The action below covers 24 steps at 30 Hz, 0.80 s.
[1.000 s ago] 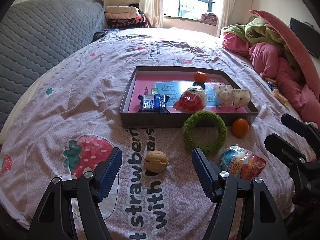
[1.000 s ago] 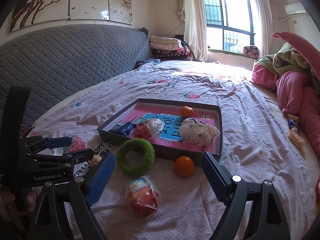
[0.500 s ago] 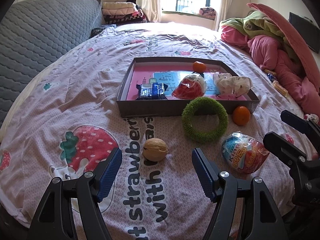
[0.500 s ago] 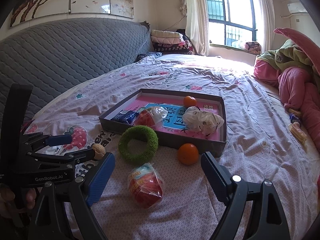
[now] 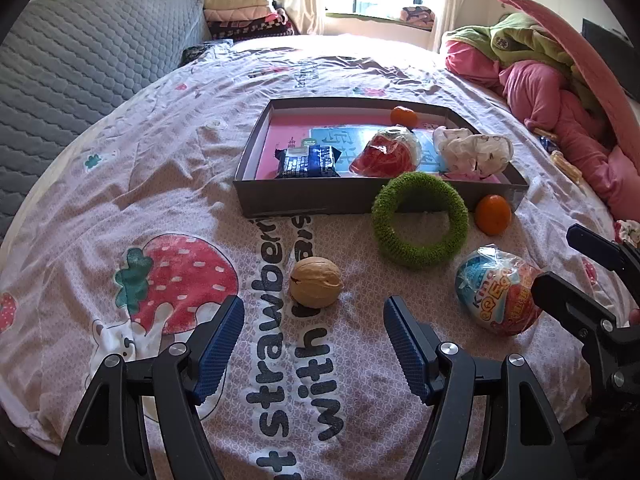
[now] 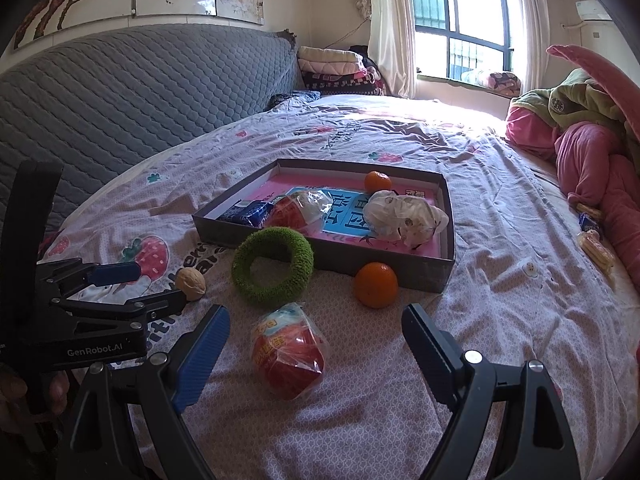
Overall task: Organize objects
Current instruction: 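Grasp the walnut with the left tool while the right tool grasps the blue-and-red egg packet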
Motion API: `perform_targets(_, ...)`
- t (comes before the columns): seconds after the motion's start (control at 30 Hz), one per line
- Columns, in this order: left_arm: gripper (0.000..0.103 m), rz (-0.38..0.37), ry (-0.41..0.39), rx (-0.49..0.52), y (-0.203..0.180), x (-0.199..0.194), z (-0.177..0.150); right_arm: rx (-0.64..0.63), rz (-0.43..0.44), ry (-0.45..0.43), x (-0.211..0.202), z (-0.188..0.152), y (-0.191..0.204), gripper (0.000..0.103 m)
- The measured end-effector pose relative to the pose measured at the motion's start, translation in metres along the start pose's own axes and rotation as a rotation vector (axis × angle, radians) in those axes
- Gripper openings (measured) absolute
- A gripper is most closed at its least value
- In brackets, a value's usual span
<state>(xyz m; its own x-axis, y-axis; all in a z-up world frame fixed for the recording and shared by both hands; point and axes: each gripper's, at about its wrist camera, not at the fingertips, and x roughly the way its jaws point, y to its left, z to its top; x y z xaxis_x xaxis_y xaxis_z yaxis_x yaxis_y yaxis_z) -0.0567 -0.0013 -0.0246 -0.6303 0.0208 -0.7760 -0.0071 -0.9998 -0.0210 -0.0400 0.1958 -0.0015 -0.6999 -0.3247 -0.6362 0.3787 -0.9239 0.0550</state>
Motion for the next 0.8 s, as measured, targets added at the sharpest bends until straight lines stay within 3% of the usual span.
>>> perform_targets(0.7,0.074,-0.015,0.023,-0.011,0.008,0.038,0.000,-0.020,-0.008,0.094,0.027,-0.014,0.004,0.087)
perform_targets(0.8,0.074,-0.019,0.016,-0.010,0.007,0.041,0.002,-0.027,-0.010,0.105,0.031,-0.016,0.005,0.082)
